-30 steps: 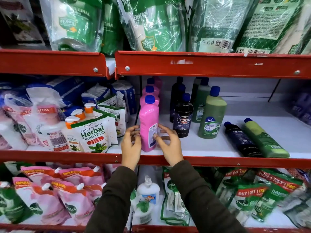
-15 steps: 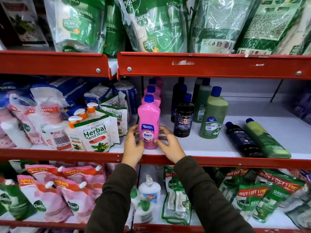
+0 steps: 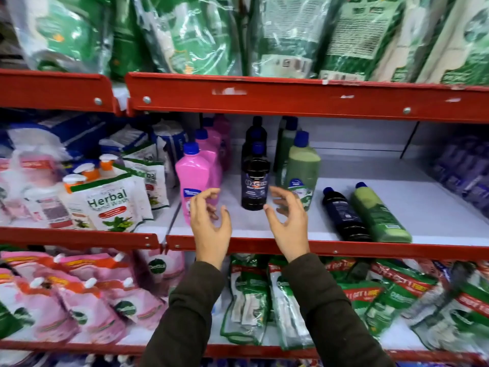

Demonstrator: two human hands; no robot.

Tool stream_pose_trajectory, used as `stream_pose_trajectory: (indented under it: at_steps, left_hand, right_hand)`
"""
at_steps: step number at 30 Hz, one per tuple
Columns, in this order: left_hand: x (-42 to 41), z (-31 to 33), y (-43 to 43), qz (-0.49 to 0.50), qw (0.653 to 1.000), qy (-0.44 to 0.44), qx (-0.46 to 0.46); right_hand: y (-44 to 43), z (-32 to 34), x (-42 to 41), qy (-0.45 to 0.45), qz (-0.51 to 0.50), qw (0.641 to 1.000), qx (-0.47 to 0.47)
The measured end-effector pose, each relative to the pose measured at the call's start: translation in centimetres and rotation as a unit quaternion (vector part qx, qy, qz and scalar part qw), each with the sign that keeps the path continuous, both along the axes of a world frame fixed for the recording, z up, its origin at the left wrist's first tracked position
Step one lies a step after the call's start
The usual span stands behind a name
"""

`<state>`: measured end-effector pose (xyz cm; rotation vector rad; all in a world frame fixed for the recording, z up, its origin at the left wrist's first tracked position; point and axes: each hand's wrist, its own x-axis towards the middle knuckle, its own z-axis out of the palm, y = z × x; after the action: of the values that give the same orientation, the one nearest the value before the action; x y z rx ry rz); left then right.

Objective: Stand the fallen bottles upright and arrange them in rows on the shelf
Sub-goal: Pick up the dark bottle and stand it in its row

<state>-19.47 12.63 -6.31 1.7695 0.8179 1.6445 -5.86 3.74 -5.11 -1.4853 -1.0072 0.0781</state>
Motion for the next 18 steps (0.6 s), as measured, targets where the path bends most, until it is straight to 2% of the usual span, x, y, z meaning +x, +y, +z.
stream_pose_trajectory:
  at_steps: [4,7,11,13,15,18]
  left_hand:
    - [6.7,0.3,-3.4,-0.114,0.992,0.058,-0.009]
    - [12.2,0.4,-5.4,-0.178,0.974,0.119,-0.07]
    - [19.2,0.6,-7.1,-0.221,0.917,0.255,-0.214]
    - [21.9,0.3,-7.4,-0.22,0.888,0.317,-0.25]
    - [23.7,-0.2,-7.2,-0.222,0.87,0.331,-0.29]
    - [24.6,-1.0,-6.6,-0.245,0.86,0.274,-0.354]
  right_hand:
    - [-4.7,1.0,6.1,-0.052,-0.118,0.991,-0.021]
    - [-7.2,1.8,11.4,-0.064,-0.199,0.966,-0.153]
    - [-8.6,2.4,15.1,-0.026,-0.19,0.93,-0.313]
    - [-8.7,2.2,15.7,-0.023,-0.172,0.919,-0.353]
    - [-8.7,1.7,16.2,-0.022,-0.166,0.917,-0.361]
    - [-8.7,1.3,16.9,-0.019,-0.16,0.919,-0.36]
